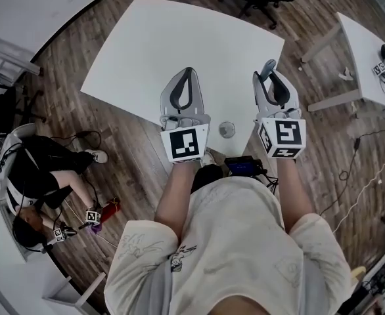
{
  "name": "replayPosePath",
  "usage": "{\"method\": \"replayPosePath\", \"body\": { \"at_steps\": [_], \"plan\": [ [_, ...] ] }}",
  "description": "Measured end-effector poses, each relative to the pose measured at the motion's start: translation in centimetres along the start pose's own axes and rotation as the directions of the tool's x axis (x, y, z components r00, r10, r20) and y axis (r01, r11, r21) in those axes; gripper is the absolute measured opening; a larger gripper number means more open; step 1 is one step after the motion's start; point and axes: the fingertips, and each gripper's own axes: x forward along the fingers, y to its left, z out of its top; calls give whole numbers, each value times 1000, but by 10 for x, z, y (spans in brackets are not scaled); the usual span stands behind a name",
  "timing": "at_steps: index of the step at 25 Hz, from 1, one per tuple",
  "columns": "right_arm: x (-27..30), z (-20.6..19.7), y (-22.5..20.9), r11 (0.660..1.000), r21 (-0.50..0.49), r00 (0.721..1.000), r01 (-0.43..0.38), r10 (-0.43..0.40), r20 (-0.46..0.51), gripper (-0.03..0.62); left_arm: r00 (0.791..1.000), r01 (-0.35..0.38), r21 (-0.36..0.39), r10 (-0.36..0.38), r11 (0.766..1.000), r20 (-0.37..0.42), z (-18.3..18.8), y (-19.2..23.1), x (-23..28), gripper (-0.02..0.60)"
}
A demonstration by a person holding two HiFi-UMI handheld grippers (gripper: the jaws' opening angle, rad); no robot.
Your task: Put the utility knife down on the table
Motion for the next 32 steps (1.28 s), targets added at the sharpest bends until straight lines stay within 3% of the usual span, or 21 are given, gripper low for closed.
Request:
{"method": "replayPosePath", "body": {
  "at_steps": [3, 10, 19, 32],
  "plan": [
    [31, -13, -31, 1000, -11, 999, 4, -4, -36, 135, 1000, 3, 0, -3, 1000, -7, -11, -9, 40, 18],
    [51, -66, -38, 999, -23, 989, -28, 24, -143, 135, 999, -20, 15, 20, 1000, -26, -33, -17, 37, 18],
    [74, -119, -43, 997, -37, 964, -72, 60, -261, 135, 998, -43, 36, 45, 998, -38, -34, -30, 38, 18],
    [89, -212, -36, 991, -51, 892, -124, 89, -444, 135, 997, -55, 40, 57, 998, -43, -42, -40, 27, 17]
  ]
}}
